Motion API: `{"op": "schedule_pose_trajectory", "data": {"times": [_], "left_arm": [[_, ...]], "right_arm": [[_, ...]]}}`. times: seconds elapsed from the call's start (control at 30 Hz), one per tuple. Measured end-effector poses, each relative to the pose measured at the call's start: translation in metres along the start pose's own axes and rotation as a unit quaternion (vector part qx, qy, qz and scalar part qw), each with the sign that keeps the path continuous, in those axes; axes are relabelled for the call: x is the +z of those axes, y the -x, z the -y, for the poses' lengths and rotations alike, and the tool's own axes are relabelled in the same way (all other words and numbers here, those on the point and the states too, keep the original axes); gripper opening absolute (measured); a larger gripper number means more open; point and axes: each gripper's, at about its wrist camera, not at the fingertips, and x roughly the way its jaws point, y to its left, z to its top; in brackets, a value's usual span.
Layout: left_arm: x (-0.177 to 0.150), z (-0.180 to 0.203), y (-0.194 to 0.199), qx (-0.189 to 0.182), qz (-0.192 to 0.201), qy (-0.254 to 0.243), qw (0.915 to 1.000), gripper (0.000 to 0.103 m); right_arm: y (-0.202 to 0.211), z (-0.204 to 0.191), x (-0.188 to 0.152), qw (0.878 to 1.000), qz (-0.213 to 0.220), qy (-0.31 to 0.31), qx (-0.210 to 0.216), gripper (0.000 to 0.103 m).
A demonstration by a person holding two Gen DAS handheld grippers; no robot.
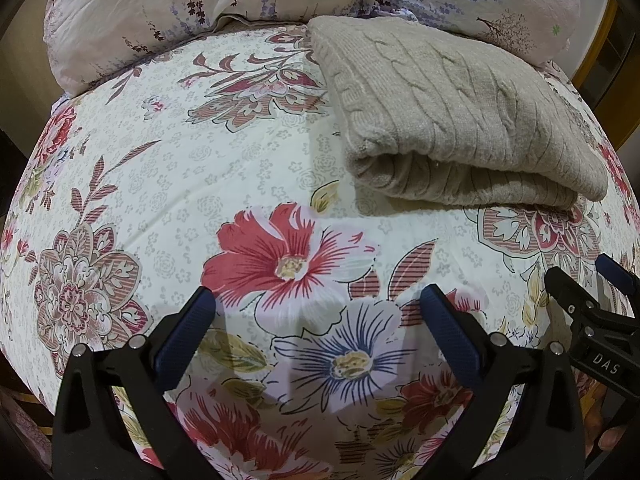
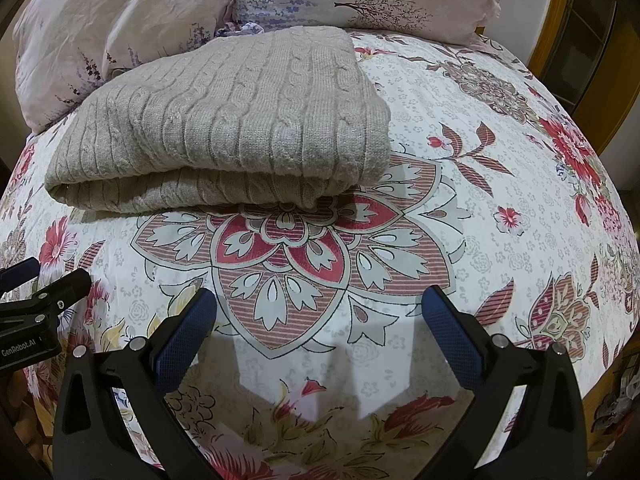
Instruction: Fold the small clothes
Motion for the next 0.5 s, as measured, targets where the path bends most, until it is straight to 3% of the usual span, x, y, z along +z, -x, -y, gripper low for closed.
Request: {"op": "schedule_pose_trajectory", "data": {"times": [0.5], "left_arm": [[0.0025,0.0002,-0.0014,0.001,-0.002,0.004,1.0000,0.101]], "right_arm": [[0.0000,0.0001,0.0000,1.000,0.000,0.000,0.000,0.102]]}}
